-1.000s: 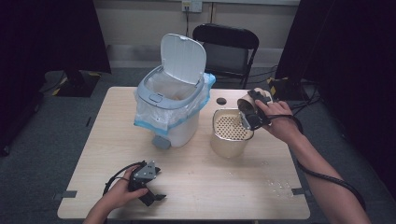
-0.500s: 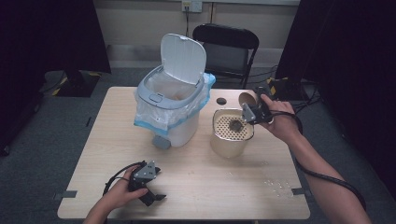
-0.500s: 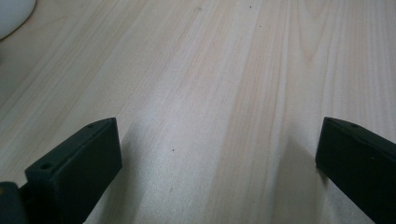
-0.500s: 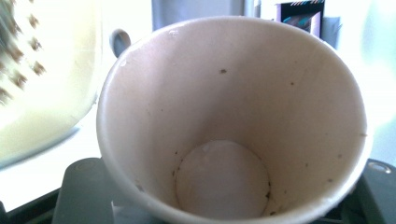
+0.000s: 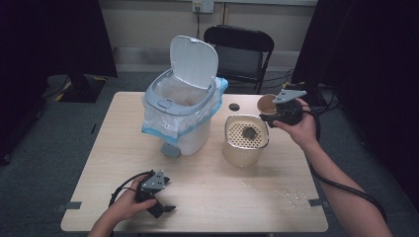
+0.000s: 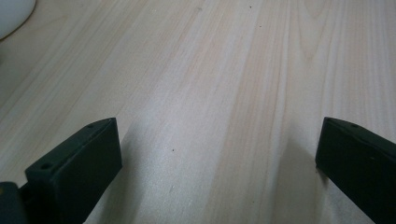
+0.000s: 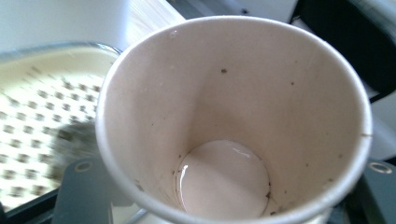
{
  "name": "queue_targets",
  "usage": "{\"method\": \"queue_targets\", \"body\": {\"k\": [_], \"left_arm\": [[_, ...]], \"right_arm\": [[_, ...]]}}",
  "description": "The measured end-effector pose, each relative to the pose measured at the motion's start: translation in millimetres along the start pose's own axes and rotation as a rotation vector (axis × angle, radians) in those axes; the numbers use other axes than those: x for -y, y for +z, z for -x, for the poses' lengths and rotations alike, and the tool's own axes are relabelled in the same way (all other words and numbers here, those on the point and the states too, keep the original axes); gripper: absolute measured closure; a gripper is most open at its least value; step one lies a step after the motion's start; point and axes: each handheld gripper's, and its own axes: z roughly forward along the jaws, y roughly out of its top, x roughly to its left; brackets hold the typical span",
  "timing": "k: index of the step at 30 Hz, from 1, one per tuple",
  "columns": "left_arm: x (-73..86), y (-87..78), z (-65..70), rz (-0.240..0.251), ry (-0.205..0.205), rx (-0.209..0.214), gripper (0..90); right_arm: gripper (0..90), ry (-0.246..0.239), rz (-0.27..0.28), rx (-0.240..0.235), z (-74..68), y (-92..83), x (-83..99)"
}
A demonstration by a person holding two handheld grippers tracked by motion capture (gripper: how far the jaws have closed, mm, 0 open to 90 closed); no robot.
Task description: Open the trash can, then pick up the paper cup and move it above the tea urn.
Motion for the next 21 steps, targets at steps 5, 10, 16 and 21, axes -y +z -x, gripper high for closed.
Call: {"method": "queue_targets", "body": {"k": [5, 10, 16, 21], "left_arm": [[0.0, 0.1, 0.0, 0.001, -0.001, 0.001, 0.0], [0.0, 0.1, 0.1, 0.0, -0.001, 0.001, 0.0], [-0.1, 0.2, -0.1, 0.003, 0.003, -0.001, 0.0], [0.0, 0.2, -0.2, 0.004, 0.003, 0.0, 0.0]], "right_arm": [[29.3, 0.059, -0.006, -0.03, 5.0, -1.9, 1.4], [29.2, 0.094, 0.009, -0.058, 7.2, -3.5, 1.4], [29.2, 0.1, 0.013, -0.069, 7.2, -4.2, -1.0], [29.2, 0.109, 0.014, -0.08, 8.8, -5.5, -3.6]]}}
